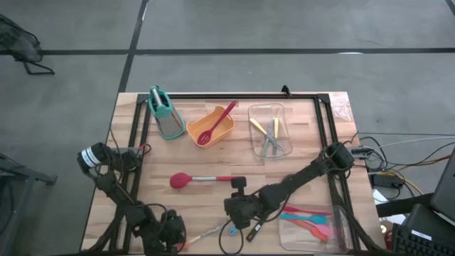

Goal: Pick & Place Kitchen Items
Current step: Put the orange kitchen knife into the top transparent bin

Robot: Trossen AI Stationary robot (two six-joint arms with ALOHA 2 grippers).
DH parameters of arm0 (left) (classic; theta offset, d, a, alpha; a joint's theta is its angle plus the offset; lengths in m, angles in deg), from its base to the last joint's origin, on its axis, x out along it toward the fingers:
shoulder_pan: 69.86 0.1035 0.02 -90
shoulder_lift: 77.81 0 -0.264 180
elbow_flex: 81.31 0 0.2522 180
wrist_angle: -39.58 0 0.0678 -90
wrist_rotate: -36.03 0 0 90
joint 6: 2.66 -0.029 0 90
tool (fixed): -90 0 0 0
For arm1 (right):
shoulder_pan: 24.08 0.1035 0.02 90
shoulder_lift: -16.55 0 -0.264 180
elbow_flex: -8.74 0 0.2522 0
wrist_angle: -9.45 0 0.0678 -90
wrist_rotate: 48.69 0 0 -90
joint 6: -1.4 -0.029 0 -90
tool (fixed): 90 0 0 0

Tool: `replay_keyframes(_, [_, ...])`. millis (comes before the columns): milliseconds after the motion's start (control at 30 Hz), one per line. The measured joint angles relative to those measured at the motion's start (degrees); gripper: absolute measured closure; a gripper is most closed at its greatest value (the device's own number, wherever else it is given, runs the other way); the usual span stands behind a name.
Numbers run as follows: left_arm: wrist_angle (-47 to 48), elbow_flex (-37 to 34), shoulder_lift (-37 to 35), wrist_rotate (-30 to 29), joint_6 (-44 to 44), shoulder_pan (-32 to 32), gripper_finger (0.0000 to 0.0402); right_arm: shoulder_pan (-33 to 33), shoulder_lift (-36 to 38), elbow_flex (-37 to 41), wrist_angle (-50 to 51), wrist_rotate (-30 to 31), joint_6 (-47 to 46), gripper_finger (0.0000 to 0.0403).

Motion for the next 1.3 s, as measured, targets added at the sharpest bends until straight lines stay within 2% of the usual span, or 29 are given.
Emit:
replay_keyframes(667, [-0.82,2.09,0.1,-0.03,-1.48,-0.29,0.0397,0.0,0.0,0.0,-0.05,0.0,0.02,0.0394])
replay_keyframes(1300, [-0.88,6.71,4.29,1.3,-2.79,-0.27,0.0395,-0.02,0.0,0.0,-0.2,0.0,0.0,0.0394])
